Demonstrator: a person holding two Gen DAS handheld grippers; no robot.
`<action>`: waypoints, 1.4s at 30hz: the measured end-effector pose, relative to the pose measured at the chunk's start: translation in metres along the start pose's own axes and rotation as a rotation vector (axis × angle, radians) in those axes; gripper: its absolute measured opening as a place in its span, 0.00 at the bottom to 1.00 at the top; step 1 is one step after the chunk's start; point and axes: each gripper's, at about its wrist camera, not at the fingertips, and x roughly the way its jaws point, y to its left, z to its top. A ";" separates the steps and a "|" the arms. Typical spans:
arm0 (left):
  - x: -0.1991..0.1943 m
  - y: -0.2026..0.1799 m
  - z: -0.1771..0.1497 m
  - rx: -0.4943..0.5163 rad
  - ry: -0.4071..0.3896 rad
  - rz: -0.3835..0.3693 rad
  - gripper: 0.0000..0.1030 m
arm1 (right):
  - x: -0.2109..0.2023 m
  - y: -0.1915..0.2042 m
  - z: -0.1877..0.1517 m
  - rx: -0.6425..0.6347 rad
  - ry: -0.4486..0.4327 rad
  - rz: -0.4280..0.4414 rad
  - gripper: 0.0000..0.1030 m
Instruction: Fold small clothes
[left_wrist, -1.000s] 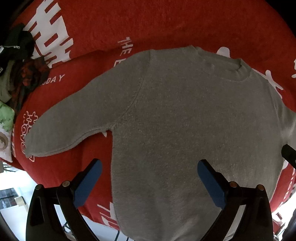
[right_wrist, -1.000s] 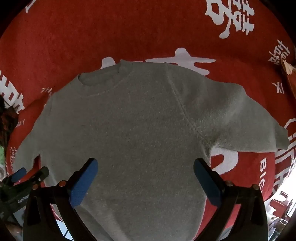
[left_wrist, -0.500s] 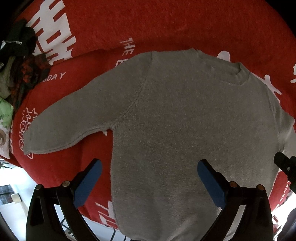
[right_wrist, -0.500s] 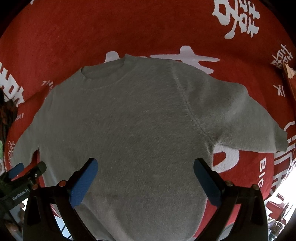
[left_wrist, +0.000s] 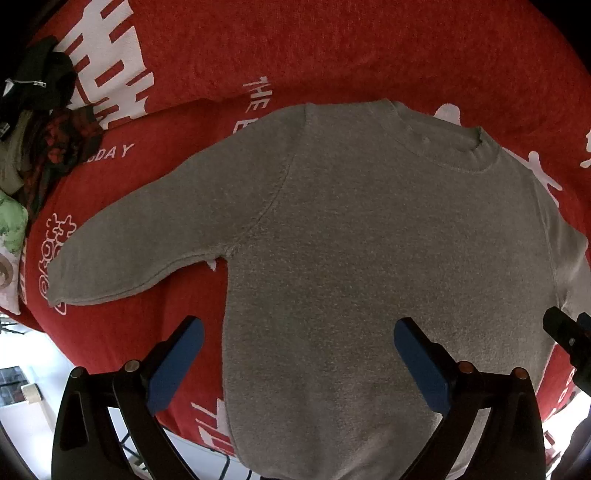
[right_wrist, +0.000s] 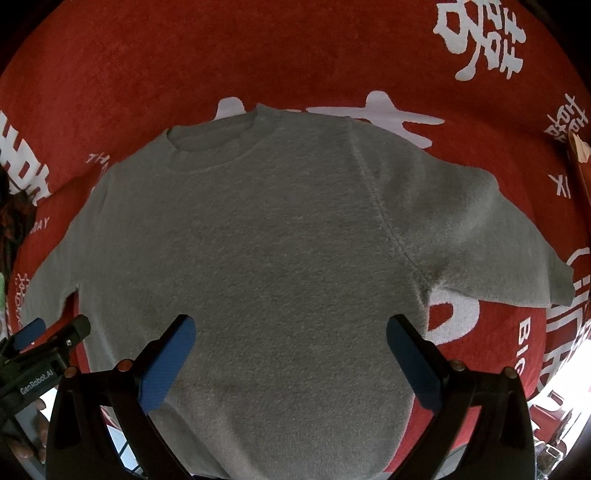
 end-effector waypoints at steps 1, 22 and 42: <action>0.000 0.000 0.000 -0.001 -0.001 0.001 1.00 | 0.000 0.000 0.000 0.002 0.001 0.000 1.00; 0.001 0.003 0.003 -0.003 0.000 -0.002 1.00 | 0.002 0.004 -0.001 -0.005 0.002 -0.005 1.00; 0.002 0.008 0.004 -0.004 0.002 0.001 1.00 | 0.004 0.010 -0.002 -0.013 0.008 -0.005 1.00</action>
